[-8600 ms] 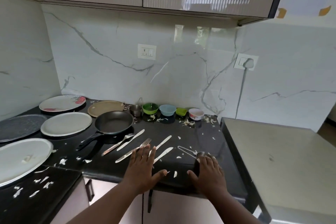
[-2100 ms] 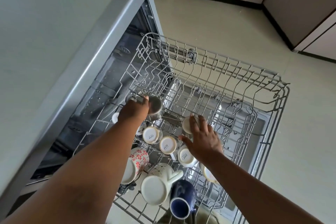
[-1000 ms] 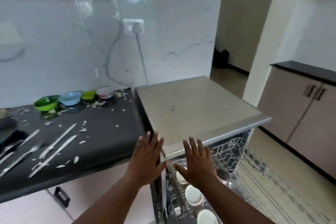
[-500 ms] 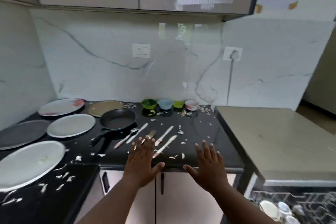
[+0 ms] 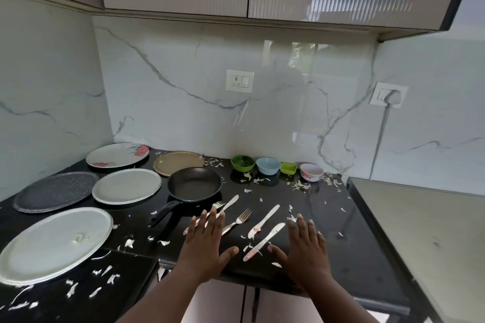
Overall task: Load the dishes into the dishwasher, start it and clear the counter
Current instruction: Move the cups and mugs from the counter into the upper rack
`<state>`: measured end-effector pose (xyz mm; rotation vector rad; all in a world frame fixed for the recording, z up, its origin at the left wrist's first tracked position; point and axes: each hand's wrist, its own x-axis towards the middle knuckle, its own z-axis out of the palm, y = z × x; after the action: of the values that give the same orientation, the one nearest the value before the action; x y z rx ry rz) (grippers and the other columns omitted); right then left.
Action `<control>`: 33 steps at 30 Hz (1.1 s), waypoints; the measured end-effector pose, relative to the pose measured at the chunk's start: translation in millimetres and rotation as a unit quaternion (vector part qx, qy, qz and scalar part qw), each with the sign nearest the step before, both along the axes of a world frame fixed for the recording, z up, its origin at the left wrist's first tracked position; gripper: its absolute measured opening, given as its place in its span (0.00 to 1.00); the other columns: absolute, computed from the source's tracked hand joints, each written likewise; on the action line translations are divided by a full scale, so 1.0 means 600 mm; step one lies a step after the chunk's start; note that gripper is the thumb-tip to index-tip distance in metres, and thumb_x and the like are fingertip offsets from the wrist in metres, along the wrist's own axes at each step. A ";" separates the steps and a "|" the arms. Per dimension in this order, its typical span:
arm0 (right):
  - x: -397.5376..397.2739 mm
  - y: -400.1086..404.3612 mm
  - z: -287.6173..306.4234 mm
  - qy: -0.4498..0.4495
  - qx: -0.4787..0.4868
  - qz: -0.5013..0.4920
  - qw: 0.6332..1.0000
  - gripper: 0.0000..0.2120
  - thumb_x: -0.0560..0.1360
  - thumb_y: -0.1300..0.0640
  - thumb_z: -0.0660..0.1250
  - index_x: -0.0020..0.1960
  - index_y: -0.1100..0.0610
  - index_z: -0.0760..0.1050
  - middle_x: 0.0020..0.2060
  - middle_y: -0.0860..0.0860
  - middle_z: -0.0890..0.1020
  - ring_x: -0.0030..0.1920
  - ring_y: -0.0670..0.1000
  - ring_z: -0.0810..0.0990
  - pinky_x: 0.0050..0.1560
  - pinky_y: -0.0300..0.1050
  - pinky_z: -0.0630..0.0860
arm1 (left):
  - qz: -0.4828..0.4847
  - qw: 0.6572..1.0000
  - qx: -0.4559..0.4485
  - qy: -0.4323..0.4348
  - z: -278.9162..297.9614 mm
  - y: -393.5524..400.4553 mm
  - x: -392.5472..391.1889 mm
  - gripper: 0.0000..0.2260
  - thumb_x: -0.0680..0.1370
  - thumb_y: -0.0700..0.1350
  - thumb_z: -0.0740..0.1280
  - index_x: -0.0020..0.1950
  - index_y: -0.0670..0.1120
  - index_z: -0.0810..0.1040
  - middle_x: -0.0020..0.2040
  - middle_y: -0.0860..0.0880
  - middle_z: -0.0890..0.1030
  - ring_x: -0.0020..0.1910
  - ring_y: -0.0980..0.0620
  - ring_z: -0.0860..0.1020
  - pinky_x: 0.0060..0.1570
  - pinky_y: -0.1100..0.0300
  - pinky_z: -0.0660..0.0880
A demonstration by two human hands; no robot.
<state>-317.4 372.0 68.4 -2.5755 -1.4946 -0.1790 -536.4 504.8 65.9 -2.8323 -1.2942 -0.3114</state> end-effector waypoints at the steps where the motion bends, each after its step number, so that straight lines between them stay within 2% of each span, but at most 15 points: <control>1: 0.015 0.012 -0.007 0.008 0.002 0.001 1.000 0.44 0.73 0.25 0.46 0.79 0.50 0.43 0.79 0.51 0.43 0.78 0.56 0.42 0.76 0.55 0.44 | -0.002 1.000 -0.004 0.002 -0.003 0.010 0.016 0.41 0.76 0.71 0.47 0.74 0.48 0.28 0.77 0.48 0.31 0.74 0.48 0.28 0.64 0.55 0.19; 5: 0.101 0.067 -0.024 0.040 0.005 0.000 0.999 0.44 0.72 0.25 0.45 0.79 0.49 0.43 0.79 0.51 0.43 0.78 0.55 0.40 0.76 0.54 0.43 | -0.002 1.000 -0.013 0.020 -0.007 0.059 0.104 0.41 0.75 0.72 0.44 0.76 0.49 0.29 0.76 0.48 0.30 0.74 0.48 0.28 0.71 0.49 0.28; 11: 0.289 0.138 -0.003 0.049 -0.004 -0.001 0.999 0.45 0.72 0.24 0.44 0.79 0.50 0.41 0.79 0.51 0.43 0.78 0.55 0.39 0.76 0.54 0.42 | 0.029 0.999 -0.044 0.006 -0.011 0.136 0.293 0.42 0.74 0.73 0.42 0.72 0.47 0.25 0.76 0.47 0.30 0.72 0.48 0.27 0.70 0.49 0.27; 13: 0.352 0.158 0.009 0.050 0.001 -0.007 0.999 0.45 0.72 0.25 0.46 0.79 0.50 0.42 0.79 0.51 0.44 0.78 0.54 0.40 0.76 0.53 0.43 | 0.047 0.997 -0.060 -0.022 -0.011 0.158 0.355 0.42 0.74 0.73 0.42 0.72 0.47 0.26 0.78 0.47 0.32 0.73 0.49 0.28 0.70 0.50 0.27; 18: 0.460 0.198 0.016 0.084 0.021 -0.040 0.995 0.44 0.73 0.26 0.50 0.79 0.51 0.45 0.79 0.52 0.49 0.78 0.55 0.46 0.75 0.54 0.49 | 0.117 0.981 -0.119 -0.096 -0.014 0.201 0.456 0.43 0.75 0.72 0.47 0.78 0.47 0.35 0.80 0.46 0.40 0.78 0.49 0.38 0.73 0.50 0.34; 21: 0.492 0.224 0.003 0.140 0.050 -0.069 0.986 0.44 0.73 0.27 0.54 0.79 0.52 0.47 0.78 0.53 0.53 0.78 0.55 0.49 0.75 0.54 0.53 | 0.145 0.974 -0.120 -0.129 -0.011 0.232 0.487 0.43 0.76 0.71 0.51 0.80 0.46 0.42 0.80 0.46 0.51 0.79 0.50 0.49 0.76 0.51 0.44; 24: 0.520 0.261 -0.008 0.180 0.087 -0.082 0.976 0.45 0.72 0.29 0.59 0.78 0.53 0.49 0.77 0.54 0.58 0.77 0.56 0.54 0.74 0.54 0.56 | 0.226 0.945 -0.150 -0.184 0.000 0.273 0.527 0.42 0.75 0.70 0.57 0.79 0.46 0.48 0.78 0.45 0.59 0.77 0.46 0.56 0.73 0.48 0.53; 27: 0.551 0.305 -0.014 0.227 0.119 -0.098 0.962 0.48 0.69 0.31 0.67 0.78 0.52 0.50 0.76 0.53 0.61 0.76 0.56 0.58 0.72 0.56 0.59 | 0.294 0.903 -0.217 -0.225 0.002 0.317 0.575 0.44 0.73 0.70 0.61 0.79 0.45 0.51 0.77 0.45 0.60 0.76 0.43 0.58 0.71 0.45 0.56; 30: 0.573 0.346 -0.029 0.245 0.123 -0.102 0.956 0.50 0.65 0.32 0.71 0.77 0.49 0.51 0.74 0.52 0.64 0.74 0.56 0.62 0.71 0.56 0.61 | 0.321 0.862 -0.247 -0.305 -0.010 0.357 0.610 0.44 0.70 0.67 0.69 0.77 0.46 0.57 0.72 0.44 0.69 0.71 0.41 0.66 0.67 0.44 0.62; 33: 0.586 0.374 -0.045 0.223 0.089 -0.112 0.964 0.44 0.66 0.31 0.69 0.75 0.46 0.56 0.73 0.52 0.65 0.72 0.57 0.64 0.70 0.56 0.58 | 0.312 0.852 -0.229 -0.353 -0.023 0.373 0.628 0.43 0.66 0.63 0.75 0.74 0.49 0.61 0.63 0.47 0.77 0.63 0.41 0.74 0.61 0.45 0.68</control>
<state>34.3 596.4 41.5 -2.4201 -0.9832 0.2188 -159.5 728.8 52.1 -2.4280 -2.6324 -1.2299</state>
